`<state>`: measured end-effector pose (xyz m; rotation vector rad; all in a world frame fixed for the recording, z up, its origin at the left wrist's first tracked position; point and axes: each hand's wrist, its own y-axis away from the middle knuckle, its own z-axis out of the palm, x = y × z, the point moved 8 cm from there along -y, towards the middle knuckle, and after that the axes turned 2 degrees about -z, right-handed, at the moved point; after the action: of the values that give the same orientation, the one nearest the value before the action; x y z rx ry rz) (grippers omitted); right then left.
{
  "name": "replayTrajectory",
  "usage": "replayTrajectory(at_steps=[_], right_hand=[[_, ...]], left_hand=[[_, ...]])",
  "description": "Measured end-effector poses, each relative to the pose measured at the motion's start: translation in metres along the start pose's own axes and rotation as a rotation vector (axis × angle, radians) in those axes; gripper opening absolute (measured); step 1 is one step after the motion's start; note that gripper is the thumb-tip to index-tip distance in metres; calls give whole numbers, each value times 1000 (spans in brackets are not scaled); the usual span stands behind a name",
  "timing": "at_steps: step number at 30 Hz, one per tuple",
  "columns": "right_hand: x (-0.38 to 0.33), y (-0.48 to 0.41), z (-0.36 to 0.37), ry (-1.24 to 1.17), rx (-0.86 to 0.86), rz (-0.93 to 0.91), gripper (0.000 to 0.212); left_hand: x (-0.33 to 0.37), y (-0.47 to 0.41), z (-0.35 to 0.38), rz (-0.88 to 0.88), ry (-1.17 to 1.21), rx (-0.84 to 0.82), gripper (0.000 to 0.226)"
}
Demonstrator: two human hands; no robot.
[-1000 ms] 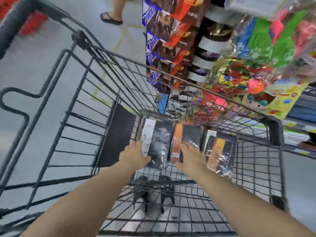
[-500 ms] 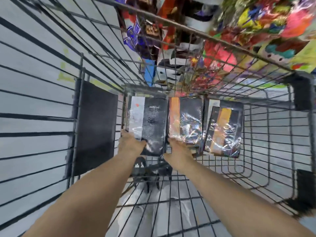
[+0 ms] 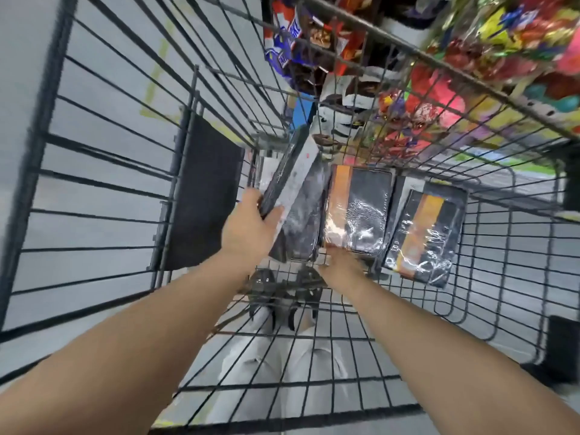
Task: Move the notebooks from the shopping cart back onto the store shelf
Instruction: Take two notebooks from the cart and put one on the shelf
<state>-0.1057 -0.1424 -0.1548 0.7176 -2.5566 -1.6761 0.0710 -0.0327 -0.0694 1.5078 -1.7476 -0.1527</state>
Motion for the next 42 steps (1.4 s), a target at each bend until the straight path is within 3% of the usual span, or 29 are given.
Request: replayTrajectory(at_steps=[4, 8, 12, 15, 18, 21, 23, 26, 29, 34, 42], right_hand=[[-6, -8, 17, -241, -12, 139, 41], [-21, -20, 38, -466, 16, 229, 38], [-22, -22, 46, -650, 187, 311, 56], [-36, -22, 44, -752, 248, 305, 48], [-42, -17, 48, -792, 190, 385, 59], [-35, -23, 56, -641, 111, 438, 59], [-26, -23, 55, -606, 178, 455, 59], [-21, -30, 59, -803, 289, 384, 61], [-31, -30, 55, -929, 275, 290, 65], [-58, 2, 13, -692, 206, 49, 42], [-40, 122, -78, -412, 279, -135, 34]], left_hand=[[24, 3, -44, 196, -98, 150, 35], [21, 9, -67, 231, -98, 253, 28], [15, 11, -72, 234, -117, 262, 30], [14, 11, -73, 245, -123, 231, 29], [10, 9, -76, 217, -88, 211, 30], [6, 7, -80, 209, -100, 245, 30], [6, 6, -83, 214, -130, 274, 31], [8, 6, -85, 233, -148, 306, 31], [15, 10, -87, 262, -142, 306, 30], [28, 24, -100, 206, -66, 270, 31], [63, 74, -147, 123, 135, 199, 38]])
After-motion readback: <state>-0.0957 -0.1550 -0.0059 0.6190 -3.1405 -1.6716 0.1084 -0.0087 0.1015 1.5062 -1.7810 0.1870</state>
